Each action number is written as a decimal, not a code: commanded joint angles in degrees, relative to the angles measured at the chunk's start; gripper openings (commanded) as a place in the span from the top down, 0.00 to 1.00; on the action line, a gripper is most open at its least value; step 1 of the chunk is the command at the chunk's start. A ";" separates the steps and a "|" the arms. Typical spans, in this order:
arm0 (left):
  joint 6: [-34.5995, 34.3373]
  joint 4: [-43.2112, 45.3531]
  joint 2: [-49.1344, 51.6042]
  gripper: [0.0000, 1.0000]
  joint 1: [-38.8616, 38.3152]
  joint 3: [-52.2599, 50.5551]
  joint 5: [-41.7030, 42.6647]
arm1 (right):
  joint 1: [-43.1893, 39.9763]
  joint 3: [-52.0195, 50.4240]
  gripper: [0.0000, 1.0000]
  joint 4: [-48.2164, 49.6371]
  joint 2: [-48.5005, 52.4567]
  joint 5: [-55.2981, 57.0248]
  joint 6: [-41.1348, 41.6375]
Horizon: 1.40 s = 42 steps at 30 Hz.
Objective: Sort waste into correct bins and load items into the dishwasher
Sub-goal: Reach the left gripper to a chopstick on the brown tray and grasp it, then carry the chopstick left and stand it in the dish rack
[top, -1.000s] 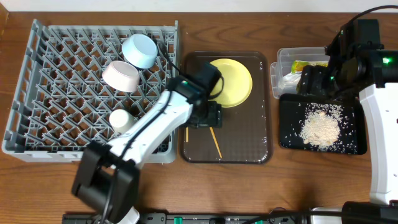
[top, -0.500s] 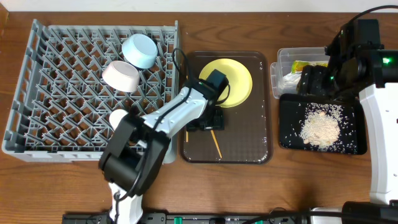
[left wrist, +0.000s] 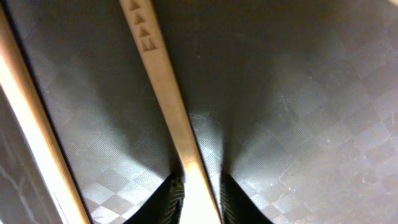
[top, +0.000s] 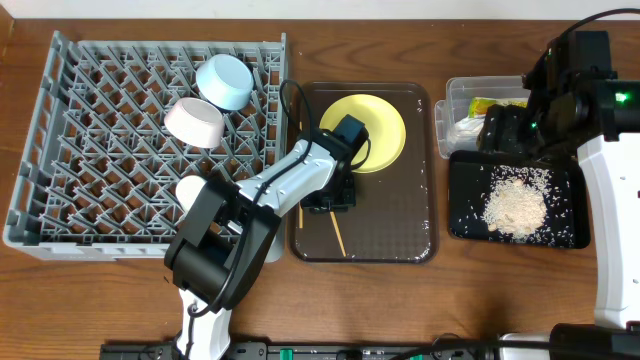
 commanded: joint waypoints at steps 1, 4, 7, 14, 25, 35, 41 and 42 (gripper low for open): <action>-0.04 -0.24 3.02 0.80 -0.46 -0.57 0.35 | 0.44 0.07 0.13 0.11 0.20 0.70 0.52; -0.04 -0.24 2.97 0.87 -0.44 -0.57 0.35 | 0.44 0.07 0.13 0.09 0.20 0.68 0.52; -0.24 -0.24 2.78 0.90 -0.28 -0.55 0.33 | 0.44 0.07 0.13 0.09 0.20 0.68 0.52; -0.20 -0.31 0.96 0.90 0.76 0.20 0.31 | 0.44 0.07 0.13 -0.04 0.20 0.70 0.52; 10.12 -1.01 -16.06 0.92 7.21 2.43 0.33 | 0.44 0.07 0.13 -0.07 0.20 0.68 0.52; 28.04 -1.05 -28.17 0.92 16.74 2.43 -6.08 | 0.44 0.07 0.13 -0.07 0.20 0.66 0.55; 30.10 -1.51 -25.46 0.92 18.05 2.19 -6.12 | 0.44 0.07 0.13 -0.04 0.20 0.63 0.55; 30.12 -1.42 -24.70 0.91 18.05 2.14 -6.14 | 0.44 0.07 0.13 -0.04 0.20 0.63 0.55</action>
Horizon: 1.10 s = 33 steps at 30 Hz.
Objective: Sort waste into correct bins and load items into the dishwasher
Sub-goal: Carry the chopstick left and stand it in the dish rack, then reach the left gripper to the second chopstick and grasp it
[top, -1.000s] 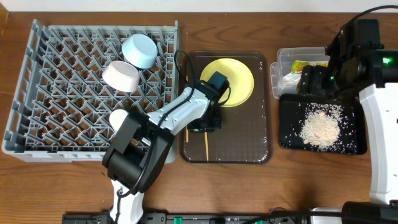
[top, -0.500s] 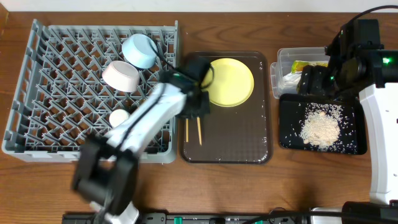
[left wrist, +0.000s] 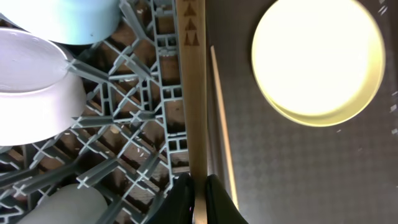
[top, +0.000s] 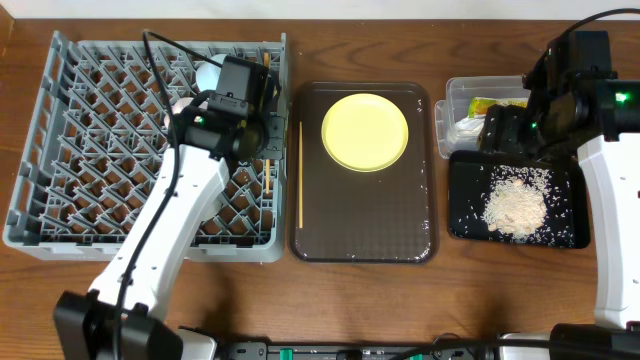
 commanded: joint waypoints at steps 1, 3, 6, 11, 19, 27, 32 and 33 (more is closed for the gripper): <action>3.10 -0.09 3.21 0.91 0.15 0.26 -1.49 | 0.44 0.07 0.13 0.00 0.20 0.52 0.55; 3.08 -0.13 4.61 0.90 0.17 0.26 -3.50 | 0.44 0.07 0.13 0.00 0.20 0.52 0.55; 3.08 -0.02 6.27 0.90 0.20 0.24 -4.79 | 0.44 0.07 0.14 -0.02 0.20 0.52 0.55; 3.08 0.09 7.65 0.83 0.20 0.24 -4.79 | 0.44 0.07 0.14 -0.02 0.20 0.52 0.55; 2.97 0.09 7.72 0.63 0.17 0.26 -4.55 | 0.44 0.07 0.13 -0.04 0.20 0.55 0.52; -2.12 -0.74 6.69 0.56 -3.13 0.24 4.46 | 0.44 0.07 0.13 -0.02 0.20 0.55 0.52; -8.35 -0.92 7.48 0.55 -7.82 -1.09 3.45 | 0.44 0.07 0.13 0.00 0.20 0.55 0.55; -9.62 -0.90 7.74 0.55 -8.48 -1.49 2.54 | 0.44 0.07 0.13 -0.02 0.20 0.55 0.55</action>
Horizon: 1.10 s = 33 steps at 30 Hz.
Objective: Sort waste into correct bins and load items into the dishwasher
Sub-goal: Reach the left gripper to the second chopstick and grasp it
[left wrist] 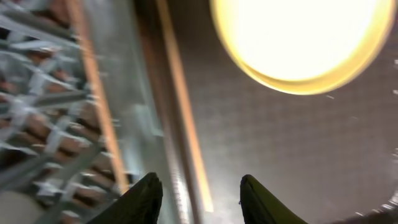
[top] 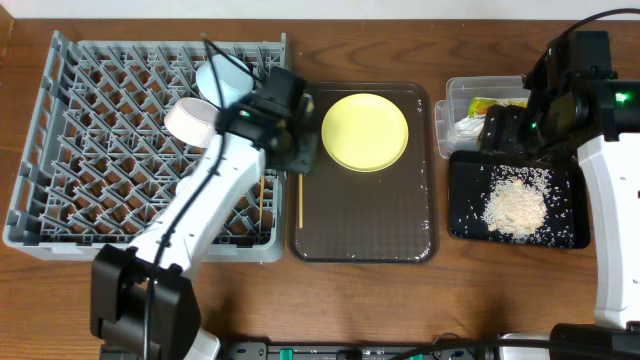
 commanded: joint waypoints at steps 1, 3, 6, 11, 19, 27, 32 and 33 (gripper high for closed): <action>-7.41 -0.26 0.61 0.54 -2.56 -1.75 -1.73 | 0.44 0.07 0.13 -0.02 0.20 0.55 0.55; -10.47 -0.33 1.79 0.52 -3.50 -2.62 -4.74 | 0.44 0.07 0.13 -0.02 0.20 0.55 0.55; -11.96 -0.31 5.05 0.51 -3.80 -3.04 -5.73 | 0.44 0.07 0.13 -0.07 0.20 0.52 0.55; -11.96 0.83 9.14 0.51 -3.87 -3.04 -6.03 | 0.44 0.04 0.13 -0.28 0.20 0.52 0.55; -11.98 2.08 12.81 0.51 -3.91 -3.04 -5.99 | 0.44 0.07 0.13 -0.26 0.20 0.52 0.55; -12.00 2.51 15.13 0.51 -4.02 -3.04 -5.99 | 0.44 0.07 0.13 -0.26 0.20 0.52 0.55; -13.66 3.08 15.34 0.50 -4.09 -3.04 -5.88 | 0.44 0.07 0.13 -0.26 0.20 0.52 0.55; -13.66 3.17 15.34 0.50 -4.20 -3.04 -5.88 | 0.44 0.07 0.13 -0.26 0.20 0.52 0.55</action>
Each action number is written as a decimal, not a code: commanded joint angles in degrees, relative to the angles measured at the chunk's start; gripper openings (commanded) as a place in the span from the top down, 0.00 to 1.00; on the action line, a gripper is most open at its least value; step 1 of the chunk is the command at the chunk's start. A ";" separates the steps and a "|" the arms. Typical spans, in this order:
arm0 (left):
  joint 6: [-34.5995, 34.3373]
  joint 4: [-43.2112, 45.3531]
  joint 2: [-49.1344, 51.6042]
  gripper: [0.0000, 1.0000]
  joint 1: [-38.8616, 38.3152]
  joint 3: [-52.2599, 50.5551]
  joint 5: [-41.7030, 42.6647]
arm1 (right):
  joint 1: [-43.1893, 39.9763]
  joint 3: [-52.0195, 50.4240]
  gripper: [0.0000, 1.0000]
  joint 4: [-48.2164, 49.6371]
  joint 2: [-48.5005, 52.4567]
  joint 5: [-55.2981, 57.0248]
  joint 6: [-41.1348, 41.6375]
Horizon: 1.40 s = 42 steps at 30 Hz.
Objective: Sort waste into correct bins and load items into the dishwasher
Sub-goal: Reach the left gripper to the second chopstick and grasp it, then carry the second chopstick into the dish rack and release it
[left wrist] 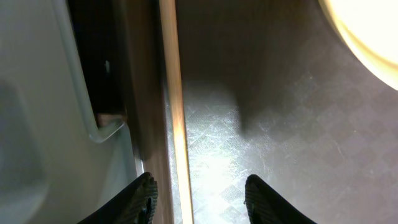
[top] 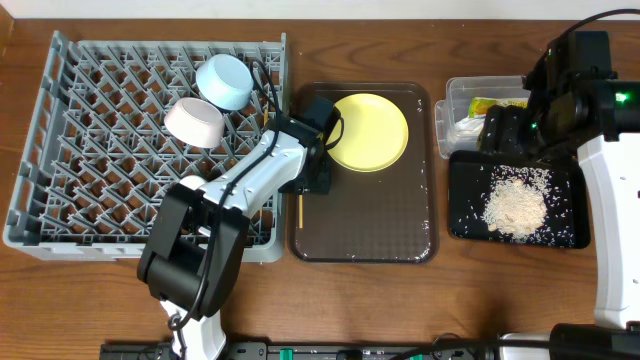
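Observation:
A wooden chopstick lies along the left edge of the brown tray, its near end showing below my left arm. My left gripper is low over it, open, one finger on each side of the stick; overhead it sits at the tray's left rim. A yellow plate rests at the back of the tray, its edge in the wrist view. The grey dish rack holds a blue bowl and a pale pink bowl. My right gripper hangs at the far right, its jaws unclear.
The rack's grey wall stands right beside the chopstick. On the right a black tray carries a heap of rice. Behind it is a clear container with scraps.
My left gripper, still open, has moved from just off the rack's right edge down to the tray's left rim, where it now straddles the chopstick. The right arm is unchanged.
First my left gripper was shut on one chopstick down in the tray. Then it held that chopstick over the rack's right side. After that it was open beside the rack with the chopstick lying in the rack. Now it is open around the second chopstick.

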 commanded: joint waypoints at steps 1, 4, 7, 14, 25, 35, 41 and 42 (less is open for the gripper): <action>-1.07 0.07 0.98 0.50 0.20 -0.31 -1.20 | 0.44 0.07 0.13 -0.02 0.20 0.50 0.55; -1.75 0.09 0.98 0.50 -0.09 -0.31 -1.22 | 0.44 0.07 0.13 -0.02 0.20 0.52 0.55; -1.90 0.20 0.98 0.50 -0.35 -0.31 -1.25 | 0.44 0.07 0.13 -0.04 0.20 0.50 0.55; -2.01 0.37 1.18 0.50 -0.55 -0.44 -1.38 | 0.44 0.07 0.13 -0.02 0.20 0.50 0.55; -3.39 0.90 4.70 0.50 -1.01 -0.46 -1.38 | 0.44 0.07 0.13 -0.02 0.20 0.50 0.55; -3.41 0.96 5.90 0.64 -1.40 -0.46 -1.38 | 0.44 0.07 0.13 -0.02 0.20 0.50 0.55; -3.41 1.03 5.90 0.76 -2.95 -0.46 -1.40 | 0.44 0.07 0.13 -0.02 0.20 0.50 0.55; -3.41 1.14 5.90 0.78 -3.32 -0.46 -1.38 | 0.44 0.07 0.13 -0.02 0.20 0.50 0.55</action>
